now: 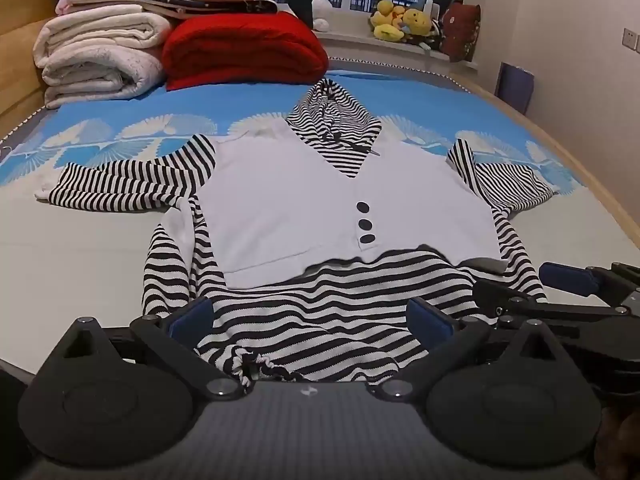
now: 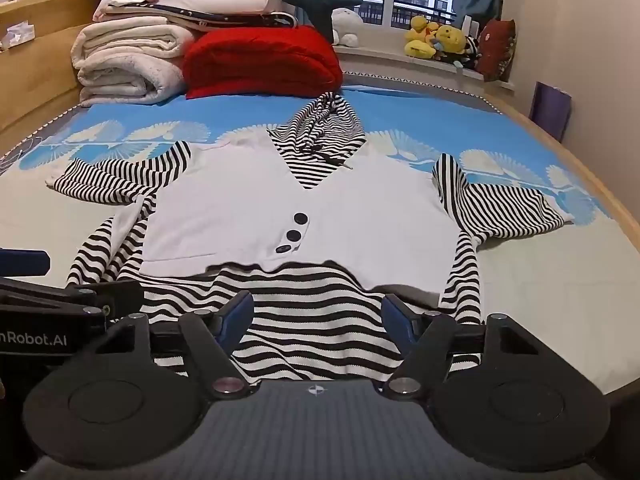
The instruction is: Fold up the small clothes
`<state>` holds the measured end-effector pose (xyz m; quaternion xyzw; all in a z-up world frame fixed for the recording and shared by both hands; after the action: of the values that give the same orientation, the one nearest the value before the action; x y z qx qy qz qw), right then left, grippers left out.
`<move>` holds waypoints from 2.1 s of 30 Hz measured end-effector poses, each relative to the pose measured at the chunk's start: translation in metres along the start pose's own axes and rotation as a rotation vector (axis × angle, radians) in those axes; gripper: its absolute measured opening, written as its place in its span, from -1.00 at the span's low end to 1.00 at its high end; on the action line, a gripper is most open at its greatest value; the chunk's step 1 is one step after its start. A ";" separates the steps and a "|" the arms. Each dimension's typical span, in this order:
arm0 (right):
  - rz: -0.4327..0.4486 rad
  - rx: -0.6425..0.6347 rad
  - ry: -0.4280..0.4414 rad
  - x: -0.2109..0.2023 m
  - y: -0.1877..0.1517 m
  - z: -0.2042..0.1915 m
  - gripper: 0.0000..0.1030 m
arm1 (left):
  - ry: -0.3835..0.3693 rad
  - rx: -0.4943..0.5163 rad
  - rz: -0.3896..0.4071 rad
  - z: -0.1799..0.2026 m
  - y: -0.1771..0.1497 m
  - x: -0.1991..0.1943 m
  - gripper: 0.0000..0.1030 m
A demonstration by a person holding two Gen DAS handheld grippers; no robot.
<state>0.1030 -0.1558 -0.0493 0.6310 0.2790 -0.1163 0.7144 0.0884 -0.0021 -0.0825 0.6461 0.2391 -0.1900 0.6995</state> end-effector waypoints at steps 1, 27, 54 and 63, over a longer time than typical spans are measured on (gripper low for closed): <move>0.001 -0.003 0.000 0.000 0.000 0.000 0.39 | 0.000 0.001 -0.003 0.000 0.000 0.001 0.99; -0.008 -0.016 0.004 0.004 -0.002 0.000 0.38 | -0.013 0.006 -0.011 0.002 0.000 0.001 0.99; 0.052 0.052 -0.053 0.012 0.021 0.019 0.12 | 0.139 0.119 0.255 -0.104 0.159 0.078 0.28; 0.081 -0.026 -0.032 0.053 0.085 0.017 0.18 | 0.186 0.028 0.162 -0.175 0.156 0.128 -0.04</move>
<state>0.1945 -0.1478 -0.0066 0.6305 0.2434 -0.0935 0.7311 0.2660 0.1915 -0.0389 0.6877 0.2475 -0.0754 0.6783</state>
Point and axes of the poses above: each gripper's, at about its wrist camera, not at the fingertips, and x roughly the way its jaws point, z to its right, y to its top, the point moved 10 cm from there along x, roughly the way its jaws point, and after that the axes turned 8 degrees about z, right-handed, at the moved point
